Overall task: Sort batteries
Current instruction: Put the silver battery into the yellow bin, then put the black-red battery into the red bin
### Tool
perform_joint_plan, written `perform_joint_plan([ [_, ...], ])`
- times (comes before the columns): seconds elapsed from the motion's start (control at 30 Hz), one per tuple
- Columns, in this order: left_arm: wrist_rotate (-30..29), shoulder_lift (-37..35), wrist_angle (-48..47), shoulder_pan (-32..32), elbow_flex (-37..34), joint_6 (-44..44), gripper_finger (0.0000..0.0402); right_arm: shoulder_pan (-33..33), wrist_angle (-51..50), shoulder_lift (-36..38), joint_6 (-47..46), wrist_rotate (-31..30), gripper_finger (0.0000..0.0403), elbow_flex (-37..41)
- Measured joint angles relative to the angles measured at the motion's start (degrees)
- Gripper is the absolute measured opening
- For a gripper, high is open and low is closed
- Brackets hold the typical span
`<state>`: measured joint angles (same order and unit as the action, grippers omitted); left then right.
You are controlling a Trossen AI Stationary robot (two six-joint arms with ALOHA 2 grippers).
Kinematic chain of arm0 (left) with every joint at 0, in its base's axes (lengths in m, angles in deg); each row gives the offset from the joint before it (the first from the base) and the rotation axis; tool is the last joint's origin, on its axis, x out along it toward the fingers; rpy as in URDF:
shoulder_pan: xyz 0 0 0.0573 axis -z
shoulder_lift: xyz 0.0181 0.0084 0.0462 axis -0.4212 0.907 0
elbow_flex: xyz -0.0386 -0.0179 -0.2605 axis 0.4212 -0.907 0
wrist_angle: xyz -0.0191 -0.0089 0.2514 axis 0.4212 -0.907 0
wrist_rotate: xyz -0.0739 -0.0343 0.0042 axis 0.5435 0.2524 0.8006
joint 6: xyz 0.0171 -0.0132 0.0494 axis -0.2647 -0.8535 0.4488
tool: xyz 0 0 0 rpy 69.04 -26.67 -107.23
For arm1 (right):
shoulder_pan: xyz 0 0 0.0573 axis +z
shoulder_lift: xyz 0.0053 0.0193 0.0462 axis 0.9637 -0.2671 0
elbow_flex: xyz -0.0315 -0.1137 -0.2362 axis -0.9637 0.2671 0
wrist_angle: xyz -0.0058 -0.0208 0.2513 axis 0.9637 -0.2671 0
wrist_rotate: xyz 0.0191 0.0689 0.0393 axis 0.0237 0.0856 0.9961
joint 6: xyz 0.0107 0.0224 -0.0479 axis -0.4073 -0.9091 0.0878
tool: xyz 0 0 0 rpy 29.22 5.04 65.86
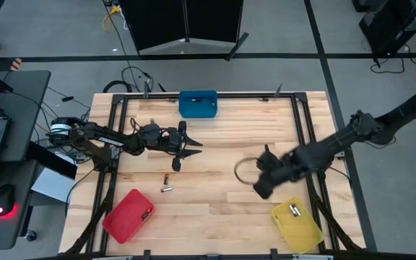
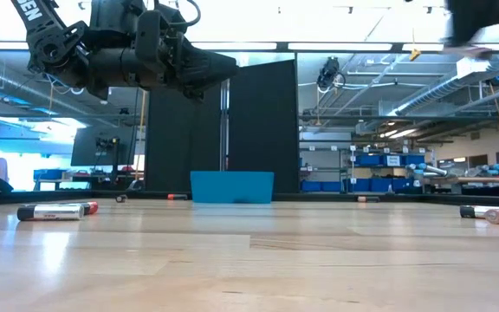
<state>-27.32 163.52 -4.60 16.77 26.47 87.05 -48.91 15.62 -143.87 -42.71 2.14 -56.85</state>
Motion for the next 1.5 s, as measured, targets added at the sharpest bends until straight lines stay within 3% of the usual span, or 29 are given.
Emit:
perform_joint_plan([
  [0.27,-0.01,0.0,-0.02,0.0,0.0,-0.12,0.0115,10.55,0.63,-2.01,-17.43,11.93,0.0052,5.2],
  [0.63,-0.59,0.0,0.0,0.0,0.0,-0.14,0.0115,15.7,18.69,-2.06,-25.0,24.45,0.0052,21.27],
  [0.83,-0.57,0.0,0.75,0.0,0.0,-0.68,0.0115,15.59,26.88,-2.03,-26.85,25.49,0.0052,27.38],
  [1.17,-0.57,0.02,1.25,0.0,0.0,-2.77,0.0115,15.59,32.38,-2.02,-31.24,26.09,0.0053,33.98],
  [1.5,-1.67,0.02,-0.76,-1.18,1.65,-6.02,0.0102,15.58,29.46,-2.01,-25.56,28.35,0.0132,29.96],
])
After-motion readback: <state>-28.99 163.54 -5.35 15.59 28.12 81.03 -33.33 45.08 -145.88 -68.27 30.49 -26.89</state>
